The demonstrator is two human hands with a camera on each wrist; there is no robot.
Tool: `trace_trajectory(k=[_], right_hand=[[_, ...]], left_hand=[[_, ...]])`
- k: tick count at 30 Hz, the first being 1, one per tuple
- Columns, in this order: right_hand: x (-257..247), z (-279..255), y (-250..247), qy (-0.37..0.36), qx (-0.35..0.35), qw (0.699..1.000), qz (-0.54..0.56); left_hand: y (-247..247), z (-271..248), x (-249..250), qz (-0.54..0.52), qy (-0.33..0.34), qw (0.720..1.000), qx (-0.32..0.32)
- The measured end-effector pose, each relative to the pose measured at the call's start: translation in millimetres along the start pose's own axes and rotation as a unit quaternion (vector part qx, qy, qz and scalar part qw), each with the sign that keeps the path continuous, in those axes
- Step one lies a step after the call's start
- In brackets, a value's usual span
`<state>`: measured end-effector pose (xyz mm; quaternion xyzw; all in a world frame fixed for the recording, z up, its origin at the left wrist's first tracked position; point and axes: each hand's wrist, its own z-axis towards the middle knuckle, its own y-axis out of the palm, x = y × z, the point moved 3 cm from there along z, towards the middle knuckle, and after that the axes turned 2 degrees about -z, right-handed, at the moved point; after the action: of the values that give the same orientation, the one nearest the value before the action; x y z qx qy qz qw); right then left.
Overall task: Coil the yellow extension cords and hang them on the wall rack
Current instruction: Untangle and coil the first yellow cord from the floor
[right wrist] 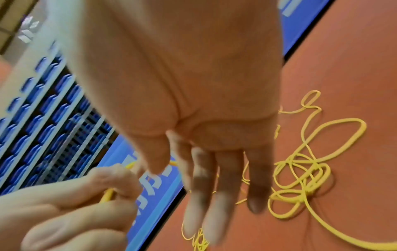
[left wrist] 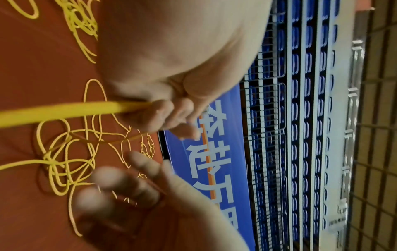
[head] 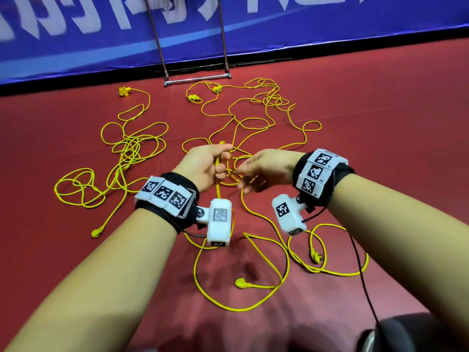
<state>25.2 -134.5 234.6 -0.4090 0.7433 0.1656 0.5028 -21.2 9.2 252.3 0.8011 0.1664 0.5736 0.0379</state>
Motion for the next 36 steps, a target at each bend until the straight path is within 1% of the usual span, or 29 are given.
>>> trace_trajectory(k=[1,3,5,6,8,9,10,11,12,13,14,15,16,17,18,21,25,29,31,33,34,36], right_hand=[[0,2,-7,0.006,0.039,0.997,0.068],[2,5,-21,0.005,0.101,0.976,0.194],[3,4,-30,0.011,0.129,0.955,0.267],[3,3,-33,0.014,0.134,0.95,0.281],[3,-1,-34,0.016,0.141,0.95,0.278],[3,-2,-34,0.017,0.142,0.954,0.265],[3,-2,-33,0.015,0.145,0.958,0.247],[3,-1,-32,0.009,0.148,0.962,0.23],[2,0,-30,0.002,0.154,0.964,0.216],[1,1,-29,-0.004,0.16,0.965,0.209],[-1,1,-28,-0.008,0.166,0.963,0.21],[-3,2,-28,-0.01,0.169,0.962,0.214],[-5,2,-27,-0.013,0.171,0.962,0.213],[-7,2,-26,-0.017,0.168,0.964,0.205],[-8,1,-25,-0.022,0.16,0.968,0.191],[-14,-1,-15,-0.059,0.137,0.975,0.166],[-18,2,-5,-0.104,0.1,0.976,0.161],[-16,-2,7,-0.116,-0.011,0.987,0.11],[-11,-5,11,-0.117,-0.067,0.988,0.069],[-8,-7,14,-0.107,-0.11,0.987,0.041],[-6,-8,14,-0.096,-0.119,0.987,0.041],[-3,-6,13,-0.071,-0.107,0.99,0.051]], left_hand=[[4,-2,0,0.048,0.012,0.998,-0.034],[16,-8,-3,0.14,0.028,0.984,-0.106],[24,-10,-9,0.203,0.031,0.964,-0.167],[27,-11,-13,0.22,0.027,0.955,-0.195],[29,-13,-19,0.231,0.009,0.942,-0.245],[29,-14,-21,0.242,-0.004,0.935,-0.26],[29,-15,-22,0.275,-0.014,0.925,-0.263],[28,-15,-24,0.325,-0.025,0.911,-0.252],[26,-13,-25,0.368,-0.036,0.901,-0.225],[22,-10,-27,0.378,-0.049,0.906,-0.185],[17,-5,-27,0.345,-0.059,0.927,-0.137],[11,-1,-27,0.283,-0.067,0.953,-0.088],[4,4,-26,0.216,-0.073,0.973,-0.045],[-2,7,-25,0.157,-0.081,0.984,-0.016],[-7,10,-24,0.11,-0.09,0.99,-0.002],[-18,14,-25,0.018,-0.125,0.992,0.001],[-22,15,-30,-0.077,-0.151,0.985,-0.029],[-20,10,-22,-0.134,-0.148,0.978,-0.053],[-19,9,-17,-0.165,-0.144,0.975,-0.03],[-20,11,-15,-0.204,-0.134,0.969,0.025],[-21,13,-15,-0.212,-0.125,0.968,0.052],[-22,17,-12,-0.19,-0.1,0.973,0.08]])
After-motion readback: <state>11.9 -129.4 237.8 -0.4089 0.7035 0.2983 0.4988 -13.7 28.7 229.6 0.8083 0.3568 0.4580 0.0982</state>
